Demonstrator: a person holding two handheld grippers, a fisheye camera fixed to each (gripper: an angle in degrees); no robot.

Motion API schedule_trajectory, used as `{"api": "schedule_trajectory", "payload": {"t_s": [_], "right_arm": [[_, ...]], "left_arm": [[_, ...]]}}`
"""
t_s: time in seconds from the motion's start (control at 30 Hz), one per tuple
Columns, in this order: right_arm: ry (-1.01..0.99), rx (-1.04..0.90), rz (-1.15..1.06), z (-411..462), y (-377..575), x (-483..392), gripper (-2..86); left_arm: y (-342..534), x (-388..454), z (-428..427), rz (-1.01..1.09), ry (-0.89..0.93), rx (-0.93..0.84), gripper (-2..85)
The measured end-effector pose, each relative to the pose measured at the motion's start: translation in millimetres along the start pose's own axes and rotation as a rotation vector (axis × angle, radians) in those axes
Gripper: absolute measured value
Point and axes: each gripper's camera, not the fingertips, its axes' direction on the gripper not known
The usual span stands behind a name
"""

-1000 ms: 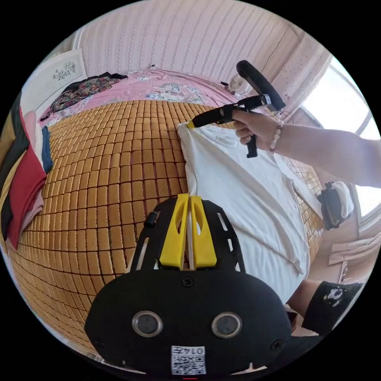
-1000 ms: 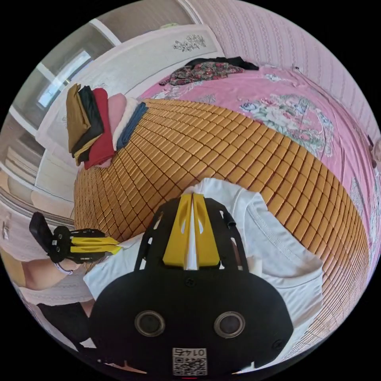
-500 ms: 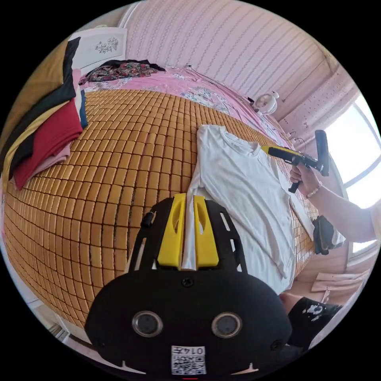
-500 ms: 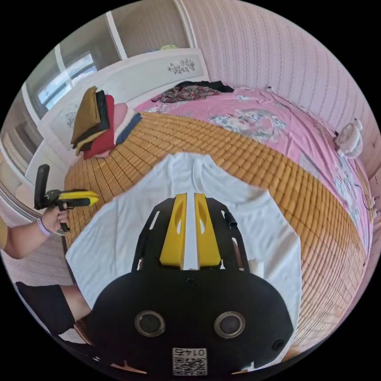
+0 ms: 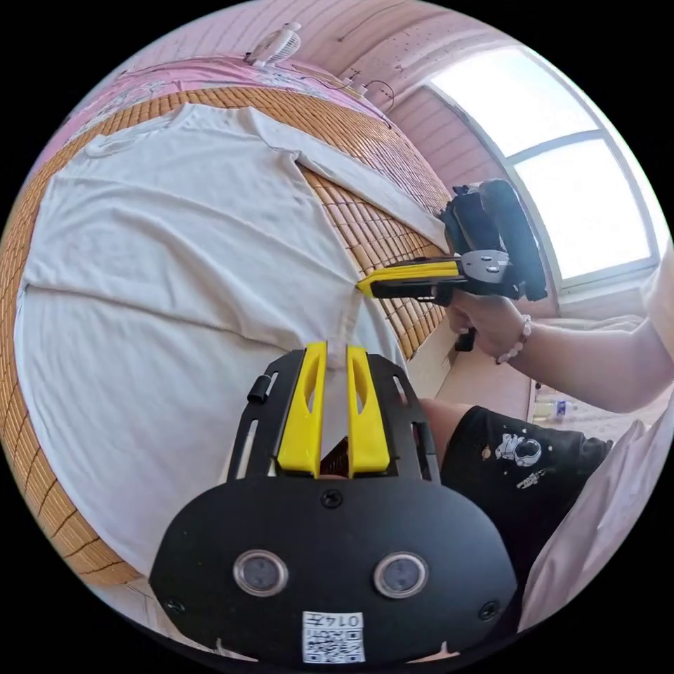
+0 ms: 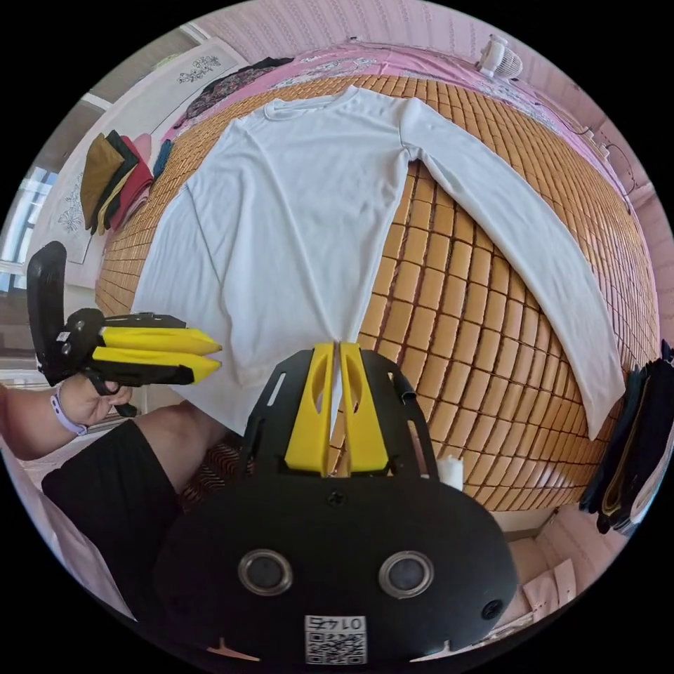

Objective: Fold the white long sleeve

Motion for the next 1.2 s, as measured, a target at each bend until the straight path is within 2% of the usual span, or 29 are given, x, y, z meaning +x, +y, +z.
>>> {"api": "schedule_trajectory", "payload": {"t_s": [0.17,0.3,0.4,0.47,0.6,0.7,0.97,1.2], "right_arm": [[-0.023,0.093,0.079,-18.7,22.7,22.3,-0.4],[-0.048,0.169,0.027,-27.0,39.3,19.9,2.8],[-0.042,0.118,-0.031,-13.2,41.9,10.9,3.6],[-0.013,0.068,-0.044,-4.5,43.3,7.7,1.0],[-0.017,0.135,-0.064,-27.3,56.7,4.8,-0.4],[-0.009,0.168,-0.043,-38.0,64.8,9.8,-0.4],[0.011,0.108,0.048,-19.0,78.8,24.9,0.5],[0.026,0.169,0.12,-41.2,110.1,39.7,3.5]], "left_arm": [[-30.6,22.5,12.9,0.024,-0.02,-0.048,5.4],[-48.4,37.3,16.8,0.034,-0.056,-0.083,5.8],[-59.5,48.3,19.2,0.053,-0.093,-0.095,6.0],[-66.2,53.8,25.2,0.065,-0.115,-0.134,6.2],[-78.6,64.7,27.0,0.069,-0.124,-0.158,6.3],[-88.0,77.3,23.8,0.095,-0.12,-0.15,6.3],[-109.0,98.3,32.9,0.15,-0.116,-0.171,6.0],[-123.1,120.1,10.7,0.219,-0.105,-0.198,6.2]]}}
